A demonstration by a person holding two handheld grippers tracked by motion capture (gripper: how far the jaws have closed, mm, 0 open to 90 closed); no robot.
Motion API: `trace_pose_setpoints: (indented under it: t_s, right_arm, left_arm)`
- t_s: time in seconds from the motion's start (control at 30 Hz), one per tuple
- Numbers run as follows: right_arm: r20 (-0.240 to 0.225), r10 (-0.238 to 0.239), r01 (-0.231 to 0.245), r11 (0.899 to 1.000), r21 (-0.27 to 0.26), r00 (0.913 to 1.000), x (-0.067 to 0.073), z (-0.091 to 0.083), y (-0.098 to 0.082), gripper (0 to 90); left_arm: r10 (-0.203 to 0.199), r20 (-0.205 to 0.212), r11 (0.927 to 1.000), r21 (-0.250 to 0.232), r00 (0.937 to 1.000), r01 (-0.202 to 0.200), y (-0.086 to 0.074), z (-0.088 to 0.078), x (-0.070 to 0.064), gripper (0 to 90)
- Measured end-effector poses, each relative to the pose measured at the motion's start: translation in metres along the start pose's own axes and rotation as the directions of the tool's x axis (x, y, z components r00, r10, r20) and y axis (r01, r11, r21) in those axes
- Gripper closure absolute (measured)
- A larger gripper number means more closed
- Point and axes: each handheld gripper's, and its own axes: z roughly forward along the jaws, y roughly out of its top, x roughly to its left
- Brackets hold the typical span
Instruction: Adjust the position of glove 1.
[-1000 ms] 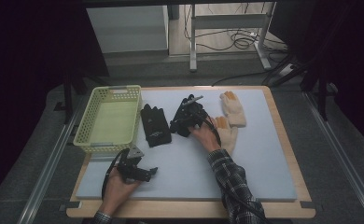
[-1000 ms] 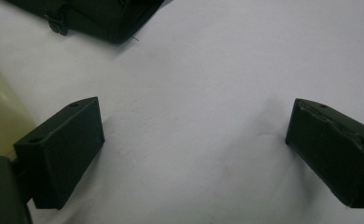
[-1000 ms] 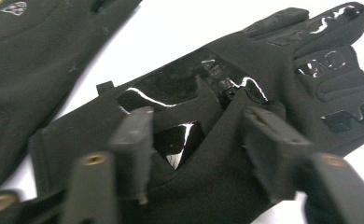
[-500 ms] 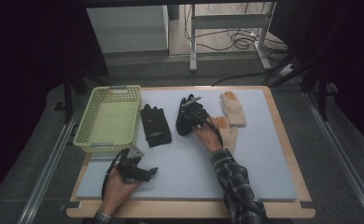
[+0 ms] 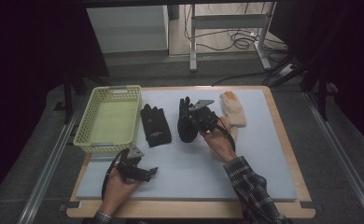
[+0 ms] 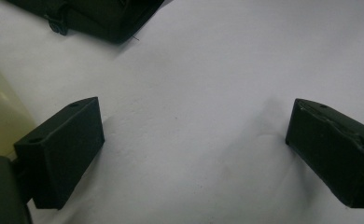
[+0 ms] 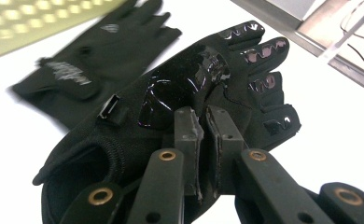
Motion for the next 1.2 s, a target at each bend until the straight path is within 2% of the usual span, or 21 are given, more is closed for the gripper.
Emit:
trace_pose_setpoints:
  t_s: [0.17, 0.3, 0.43, 0.5, 0.57, 0.6, 0.73, 0.97, 1.2]
  right_arm:
    - [-0.038, -0.021, 0.021, 1.0, -0.001, 0.9991, 0.021, -0.028, -0.01, 82.4]
    - [-0.066, -0.017, 0.018, 1.0, 0.016, 0.9977, 0.043, -0.043, -0.025, 82.3]
    - [-0.08, -0.027, 0.03, 0.999, 0.037, 0.9964, 0.064, -0.049, -0.042, 82.1]
    - [-0.065, -0.053, 0.057, 0.997, 0.05, 0.9965, 0.075, -0.048, -0.05, 81.5]
    - [-0.079, -0.054, 0.059, 0.997, 0.057, 0.9954, 0.082, -0.043, -0.059, 78.3]
    - [-0.094, -0.046, 0.052, 0.997, 0.062, 0.9945, 0.085, -0.039, -0.065, 73.4]
    - [-0.159, -0.008, 0.014, 0.999, 0.04, 0.9873, 0.084, -0.036, -0.07, 59.1]
    - [-0.189, 0.052, -0.051, 0.999, 0.013, 0.9807, 0.063, -0.037, -0.058, 51.9]
    - [-0.215, 0.093, -0.091, 0.996, 0.021, 0.972, 0.048, -0.014, -0.04, 47.6]
  left_arm:
    - [0.0, -0.001, 1.0, -0.001, 1.0, 0.0, 0.0, 0.0, 0.0, 4.3]
    - [-0.002, -0.002, 1.0, -0.003, 1.0, 0.002, 0.0, 0.0, 0.0, 4.3]
    - [-0.001, -0.002, 1.0, -0.003, 1.0, 0.001, 0.0, 0.0, 0.0, 4.3]
    - [-0.003, -0.001, 1.0, -0.002, 1.0, 0.003, 0.0, 0.0, 0.0, 4.3]
    - [-0.005, -0.001, 1.0, -0.003, 1.0, 0.005, 0.0, 0.0, 0.0, 4.3]
    - [-0.005, -0.001, 1.0, -0.003, 1.0, 0.005, 0.0, 0.0, 0.0, 4.3]
    - [-0.004, -0.001, 1.0, -0.003, 1.0, 0.004, 0.0, 0.0, 0.0, 4.3]
    - [0.001, -0.002, 1.0, -0.001, 1.0, -0.001, 0.0, 0.0, 0.0, 4.3]
    - [-0.002, -0.001, 1.0, -0.001, 1.0, 0.002, 0.0, 0.0, 0.0, 4.3]
